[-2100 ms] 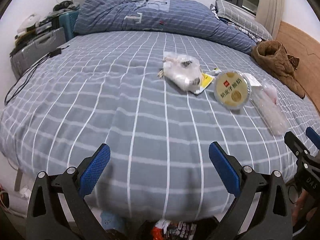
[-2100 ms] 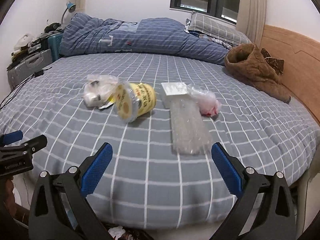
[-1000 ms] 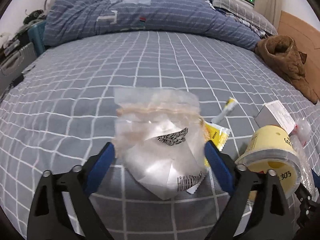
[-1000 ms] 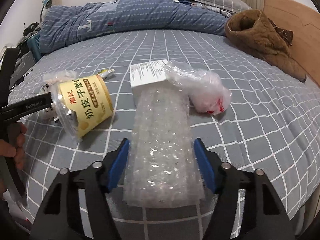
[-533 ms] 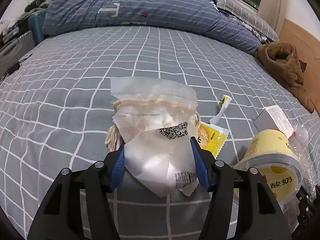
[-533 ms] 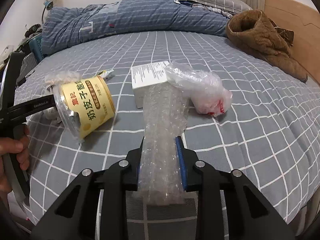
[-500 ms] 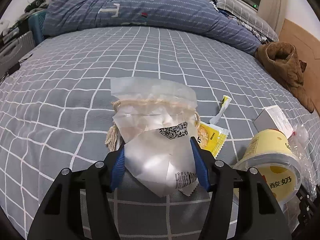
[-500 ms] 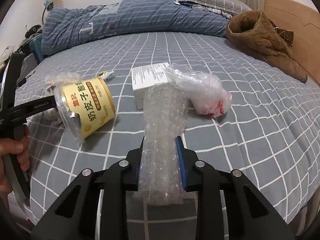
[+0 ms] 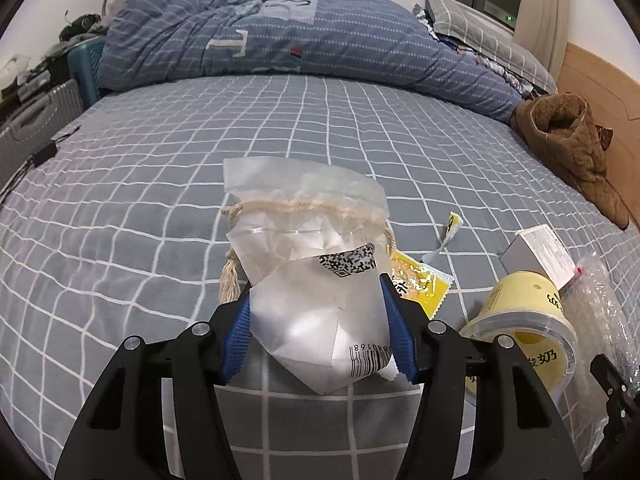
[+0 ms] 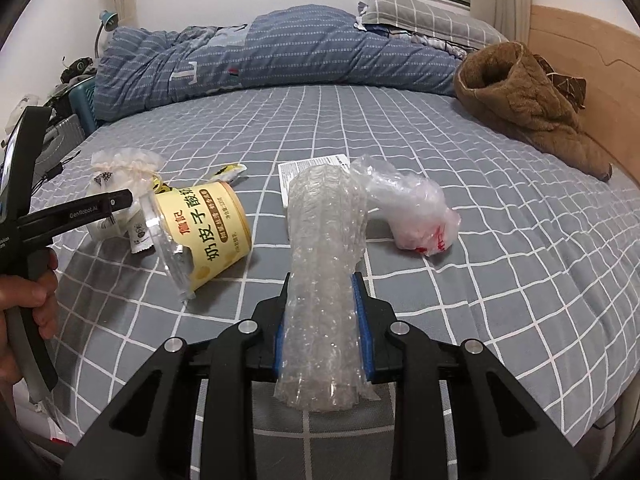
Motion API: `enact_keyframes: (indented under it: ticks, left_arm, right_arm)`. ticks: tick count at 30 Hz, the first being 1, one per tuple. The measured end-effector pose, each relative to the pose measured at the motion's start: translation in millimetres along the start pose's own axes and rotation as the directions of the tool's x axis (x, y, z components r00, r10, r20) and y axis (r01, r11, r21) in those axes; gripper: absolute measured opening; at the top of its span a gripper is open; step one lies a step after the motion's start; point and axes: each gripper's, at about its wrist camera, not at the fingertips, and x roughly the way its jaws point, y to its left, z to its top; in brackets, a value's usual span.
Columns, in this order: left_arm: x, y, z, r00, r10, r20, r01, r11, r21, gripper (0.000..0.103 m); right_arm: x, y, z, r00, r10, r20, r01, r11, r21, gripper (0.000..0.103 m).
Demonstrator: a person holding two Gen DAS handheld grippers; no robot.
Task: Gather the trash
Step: 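Carry the drawstring bag and bubble-wrap tube off the bed to the black bin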
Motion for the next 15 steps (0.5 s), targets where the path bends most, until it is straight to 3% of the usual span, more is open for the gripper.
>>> enact_keyframes:
  ticks: [15]
  left_arm:
    - [-31, -1, -1, 1.000, 0.013, 0.019, -0.014, 0.999, 0.035, 0.057]
  right_arm:
    - [-20, 12, 4, 1.000, 0.019, 0.009, -0.019, 1.000, -0.022, 0.026]
